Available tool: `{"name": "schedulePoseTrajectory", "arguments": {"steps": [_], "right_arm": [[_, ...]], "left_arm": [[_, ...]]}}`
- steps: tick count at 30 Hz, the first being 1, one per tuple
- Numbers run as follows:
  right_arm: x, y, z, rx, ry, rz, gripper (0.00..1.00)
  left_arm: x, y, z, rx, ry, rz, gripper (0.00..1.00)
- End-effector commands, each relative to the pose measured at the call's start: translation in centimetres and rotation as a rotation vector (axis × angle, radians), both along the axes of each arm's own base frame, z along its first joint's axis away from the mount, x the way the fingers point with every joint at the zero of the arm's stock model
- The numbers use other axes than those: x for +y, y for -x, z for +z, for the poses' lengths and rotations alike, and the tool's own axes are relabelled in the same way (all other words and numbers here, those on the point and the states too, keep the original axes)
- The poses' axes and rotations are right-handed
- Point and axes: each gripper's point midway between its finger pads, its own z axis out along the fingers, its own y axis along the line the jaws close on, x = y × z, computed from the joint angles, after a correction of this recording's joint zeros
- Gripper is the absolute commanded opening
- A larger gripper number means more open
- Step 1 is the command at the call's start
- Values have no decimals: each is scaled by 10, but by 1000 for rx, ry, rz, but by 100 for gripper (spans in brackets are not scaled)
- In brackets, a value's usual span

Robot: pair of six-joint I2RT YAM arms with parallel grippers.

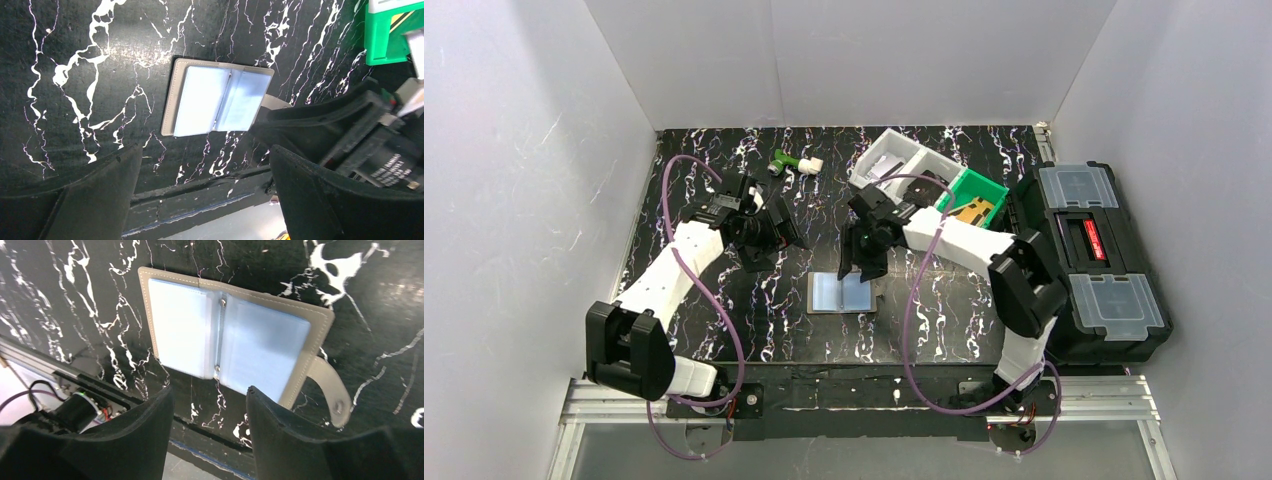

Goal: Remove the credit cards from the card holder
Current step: Remove the credit card from the card holder.

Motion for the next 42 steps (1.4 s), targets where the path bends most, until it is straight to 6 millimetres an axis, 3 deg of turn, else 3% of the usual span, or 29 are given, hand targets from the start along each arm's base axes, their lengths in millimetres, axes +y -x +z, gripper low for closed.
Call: {"name": "schedulePoseTrajectory", "arguments": {"steps": [1,11,25,35,42], "right_arm": [[26,0,0,-35,8,51,63],[51,11,-29,-2,86,134,66],[54,17,-65,-8,258,227,76],[39,20,-87,-2,331,267,55],[35,24,-106,18,353,309,55]], "left_arm": [[2,4,0,12,18,11,99],[16,4,-3,12,-2,59,99],[19,11,-6,6,5,95,100],[20,14,-14,31,-1,103,100],[22,19,-23,48,-7,106,100]]}}
